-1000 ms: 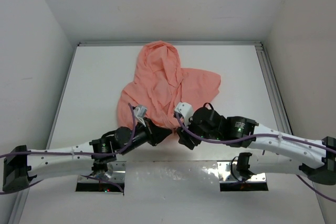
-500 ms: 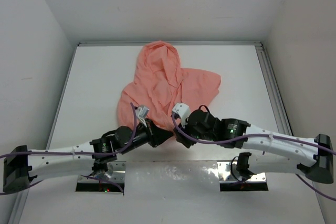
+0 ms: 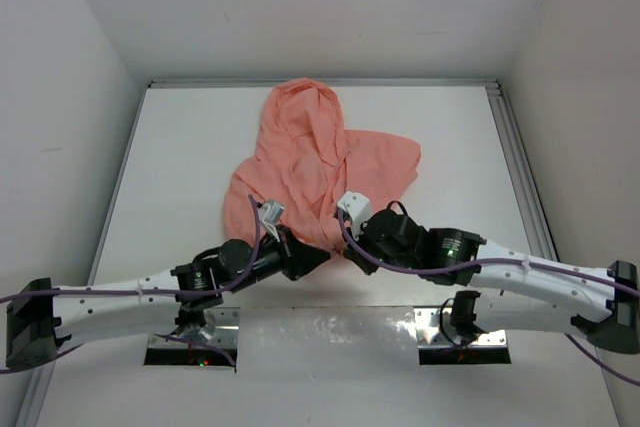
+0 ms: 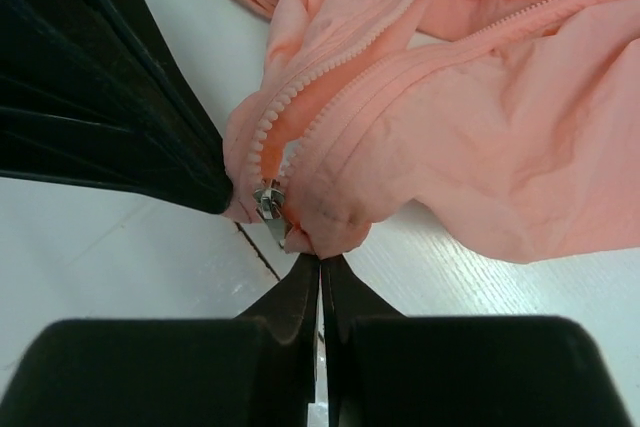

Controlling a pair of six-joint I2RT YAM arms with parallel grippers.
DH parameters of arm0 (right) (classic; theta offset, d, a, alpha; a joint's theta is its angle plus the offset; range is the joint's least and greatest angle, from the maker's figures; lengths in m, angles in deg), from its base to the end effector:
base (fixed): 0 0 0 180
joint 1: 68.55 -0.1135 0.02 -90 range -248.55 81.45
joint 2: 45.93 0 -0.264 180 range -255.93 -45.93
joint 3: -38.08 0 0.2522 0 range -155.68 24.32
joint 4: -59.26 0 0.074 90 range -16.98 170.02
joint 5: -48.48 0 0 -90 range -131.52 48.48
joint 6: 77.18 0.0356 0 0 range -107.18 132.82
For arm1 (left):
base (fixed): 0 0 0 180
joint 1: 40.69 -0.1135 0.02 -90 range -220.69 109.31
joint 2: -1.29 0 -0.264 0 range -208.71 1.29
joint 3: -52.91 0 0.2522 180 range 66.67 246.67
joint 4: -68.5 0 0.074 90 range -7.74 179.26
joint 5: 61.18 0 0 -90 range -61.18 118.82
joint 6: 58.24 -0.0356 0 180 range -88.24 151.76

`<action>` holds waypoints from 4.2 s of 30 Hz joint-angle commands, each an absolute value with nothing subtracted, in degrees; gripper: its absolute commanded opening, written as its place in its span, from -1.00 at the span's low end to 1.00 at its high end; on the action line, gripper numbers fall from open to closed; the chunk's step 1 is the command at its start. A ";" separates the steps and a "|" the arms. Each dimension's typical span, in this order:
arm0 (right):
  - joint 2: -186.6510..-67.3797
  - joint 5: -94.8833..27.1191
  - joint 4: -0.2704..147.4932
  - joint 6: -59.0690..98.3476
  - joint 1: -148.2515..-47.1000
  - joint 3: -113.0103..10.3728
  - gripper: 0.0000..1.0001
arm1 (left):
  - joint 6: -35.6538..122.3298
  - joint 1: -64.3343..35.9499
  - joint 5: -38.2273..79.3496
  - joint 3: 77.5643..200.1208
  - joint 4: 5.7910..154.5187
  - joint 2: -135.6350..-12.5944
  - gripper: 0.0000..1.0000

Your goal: Zip up the jacket

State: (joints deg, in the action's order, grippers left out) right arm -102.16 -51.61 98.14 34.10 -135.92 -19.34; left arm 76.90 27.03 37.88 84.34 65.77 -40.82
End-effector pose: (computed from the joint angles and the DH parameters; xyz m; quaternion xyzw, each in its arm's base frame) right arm 0.0872 0.1930 0.2715 -0.3143 0.8379 0.2503 0.3693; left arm 0.0735 -0.1645 0.2287 0.0964 0.7477 -0.5123 0.4115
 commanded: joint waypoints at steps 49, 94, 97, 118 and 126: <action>-108.59 -57.25 99.65 29.61 -146.86 -22.88 -0.18 | 74.12 24.17 26.72 91.90 73.65 -48.46 -1.00; -110.61 -84.67 106.08 30.77 -156.44 -29.65 -1.00 | 69.90 22.68 20.04 92.51 78.04 -50.39 -1.00; -110.97 -86.34 100.10 27.69 -156.26 -29.30 -1.00 | 69.64 22.68 19.33 92.51 78.65 -50.39 -1.00; -106.05 -65.37 79.60 35.58 -135.87 -18.67 -1.00 | 78.31 22.77 32.67 86.64 79.10 -40.91 -0.92; -101.58 -56.20 80.93 45.25 -136.05 -10.06 -1.00 | 90.81 22.76 35.77 77.14 65.92 -37.21 -0.05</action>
